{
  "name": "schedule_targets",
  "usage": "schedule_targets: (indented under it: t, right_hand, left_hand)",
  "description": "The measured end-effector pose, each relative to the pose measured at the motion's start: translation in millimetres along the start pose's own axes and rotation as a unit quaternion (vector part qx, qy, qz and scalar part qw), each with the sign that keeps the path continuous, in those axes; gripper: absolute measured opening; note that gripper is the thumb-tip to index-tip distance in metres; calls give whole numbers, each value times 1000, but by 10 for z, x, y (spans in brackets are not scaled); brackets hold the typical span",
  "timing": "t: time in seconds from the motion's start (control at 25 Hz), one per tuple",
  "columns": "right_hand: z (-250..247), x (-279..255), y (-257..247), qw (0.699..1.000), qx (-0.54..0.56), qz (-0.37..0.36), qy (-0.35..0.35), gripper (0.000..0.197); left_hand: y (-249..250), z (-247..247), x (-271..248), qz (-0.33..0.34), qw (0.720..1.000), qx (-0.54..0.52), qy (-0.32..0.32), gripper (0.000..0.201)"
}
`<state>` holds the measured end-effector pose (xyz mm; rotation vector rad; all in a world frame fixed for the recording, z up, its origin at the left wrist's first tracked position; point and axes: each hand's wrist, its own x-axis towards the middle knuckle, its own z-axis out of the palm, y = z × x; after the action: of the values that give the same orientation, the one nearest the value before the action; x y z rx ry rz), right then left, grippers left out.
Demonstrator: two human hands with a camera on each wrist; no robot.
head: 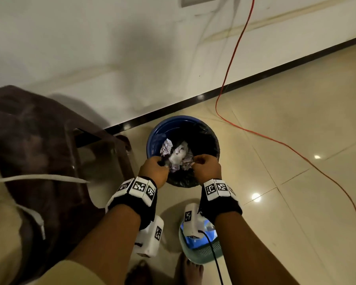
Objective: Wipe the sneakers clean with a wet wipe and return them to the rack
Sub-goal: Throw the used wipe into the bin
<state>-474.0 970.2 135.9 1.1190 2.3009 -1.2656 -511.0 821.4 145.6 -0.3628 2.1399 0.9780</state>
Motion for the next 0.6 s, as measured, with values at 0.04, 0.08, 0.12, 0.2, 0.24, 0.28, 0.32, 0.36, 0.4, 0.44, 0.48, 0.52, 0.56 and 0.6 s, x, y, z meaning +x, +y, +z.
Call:
schedule_targets:
  t: [0.04, 0.08, 0.12, 0.2, 0.24, 0.28, 0.32, 0.36, 0.4, 0.44, 0.48, 0.52, 0.56, 0.6]
  right_hand:
    - [-34, -91, -5, 1000, -19, -8, -9, 26]
    - [-82, -212, -32, 999, -39, -17, -26, 27]
    - [-137, -347, -77, 997, -55, -26, -42, 28]
    - [-289, -697, -217, 994, -77, -48, -68, 32]
    - [-377, -894, -309, 992, -86, -64, -72, 34]
    - [-466, -1094, -411, 988, -102, -85, -75, 37]
    - [-562, -1307, -526, 983, -125, -112, -75, 40]
    - [-651, -1535, -631, 977, -145, -138, -76, 45]
    - [-711, -1694, -734, 970, -162, -162, -78, 50]
    - [-819, -1910, -871, 964, -175, -180, -84, 56]
    - [-953, -2139, -1017, 957, -188, -202, -88, 61]
    - [-1084, -2352, -1181, 949, -199, -227, -87, 64]
    - [-1221, -2576, -1307, 943, -209, -245, -86, 66]
    - [-1353, -2765, -1436, 936, -216, -262, -91, 66]
  left_hand:
    - [-41, -8, -76, -1, 1000, 21, -8, 39]
    - [-32, -32, -220, -11, 999, 28, -19, 38]
    - [-27, -60, -370, -17, 999, 32, -25, 38]
    - [57, -163, -815, -11, 998, 46, -33, 40]
    - [143, -242, -1079, -5, 998, 50, -34, 41]
    - [221, -334, -1329, 12, 998, 58, -30, 43]
    - [324, -447, -1604, 29, 996, 80, -27, 44]
    - [404, -559, -1888, 48, 993, 107, -16, 45]
    - [487, -661, -2102, 69, 989, 133, -2, 46]
    - [565, -793, -2378, 88, 985, 148, 8, 47]
    - [640, -931, -2679, 102, 982, 155, 17, 46]
    - [708, -1073, -2955, 119, 979, 162, 34, 46]
    - [743, -1197, -3237, 128, 975, 172, 52, 47]
    - [760, -1328, -3474, 132, 973, 175, 73, 49]
